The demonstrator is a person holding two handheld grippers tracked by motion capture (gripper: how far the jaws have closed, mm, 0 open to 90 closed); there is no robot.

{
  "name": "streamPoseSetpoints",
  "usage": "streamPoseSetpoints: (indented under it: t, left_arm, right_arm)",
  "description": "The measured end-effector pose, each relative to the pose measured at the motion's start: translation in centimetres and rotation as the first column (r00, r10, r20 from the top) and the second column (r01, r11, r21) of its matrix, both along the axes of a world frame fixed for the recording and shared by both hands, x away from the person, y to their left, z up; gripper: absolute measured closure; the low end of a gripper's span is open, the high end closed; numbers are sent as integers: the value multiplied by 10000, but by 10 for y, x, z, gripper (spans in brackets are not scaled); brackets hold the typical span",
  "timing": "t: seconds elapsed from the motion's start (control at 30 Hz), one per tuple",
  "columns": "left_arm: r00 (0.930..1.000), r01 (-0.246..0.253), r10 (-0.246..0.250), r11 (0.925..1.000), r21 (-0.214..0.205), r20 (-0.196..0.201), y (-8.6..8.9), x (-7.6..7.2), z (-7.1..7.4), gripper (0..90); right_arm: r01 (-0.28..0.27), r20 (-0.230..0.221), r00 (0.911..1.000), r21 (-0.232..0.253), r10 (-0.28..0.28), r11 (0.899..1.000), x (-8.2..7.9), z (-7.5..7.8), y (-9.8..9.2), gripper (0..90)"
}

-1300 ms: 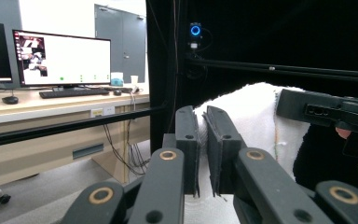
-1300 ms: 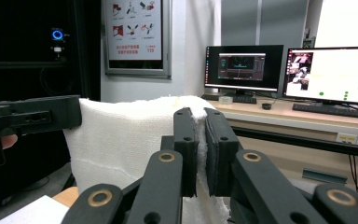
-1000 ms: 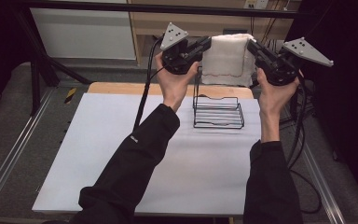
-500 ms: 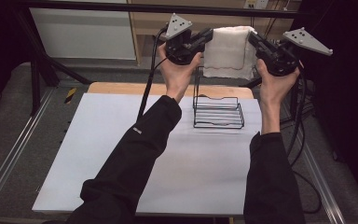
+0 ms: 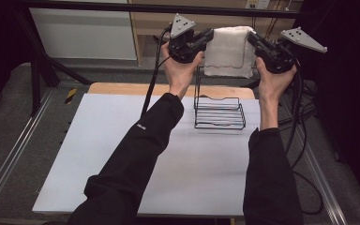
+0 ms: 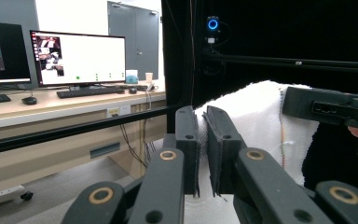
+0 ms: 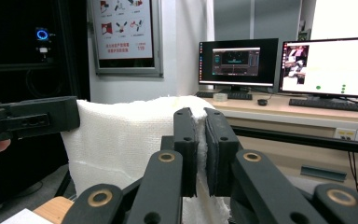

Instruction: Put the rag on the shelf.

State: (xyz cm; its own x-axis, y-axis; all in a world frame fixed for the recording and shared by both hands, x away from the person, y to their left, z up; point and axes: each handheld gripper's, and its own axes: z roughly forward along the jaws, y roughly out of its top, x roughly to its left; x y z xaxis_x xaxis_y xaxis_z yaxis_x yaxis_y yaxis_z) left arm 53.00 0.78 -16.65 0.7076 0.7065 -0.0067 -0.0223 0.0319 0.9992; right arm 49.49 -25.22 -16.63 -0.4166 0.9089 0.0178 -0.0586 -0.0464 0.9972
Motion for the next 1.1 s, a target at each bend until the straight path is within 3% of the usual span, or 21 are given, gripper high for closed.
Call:
streamPoseSetpoints:
  t: [0.43,1.1]
  left_arm:
    - [9999,-36,39,9997,247,-132,4,5,-16,837]
    - [9991,176,-150,9976,667,-385,2,2,-35,837]
  right_arm:
    - [-200,-279,9994,-237,193,9995,9,-11,1,848]
    - [-132,-905,9959,-428,93,9990,7,-33,1,848]
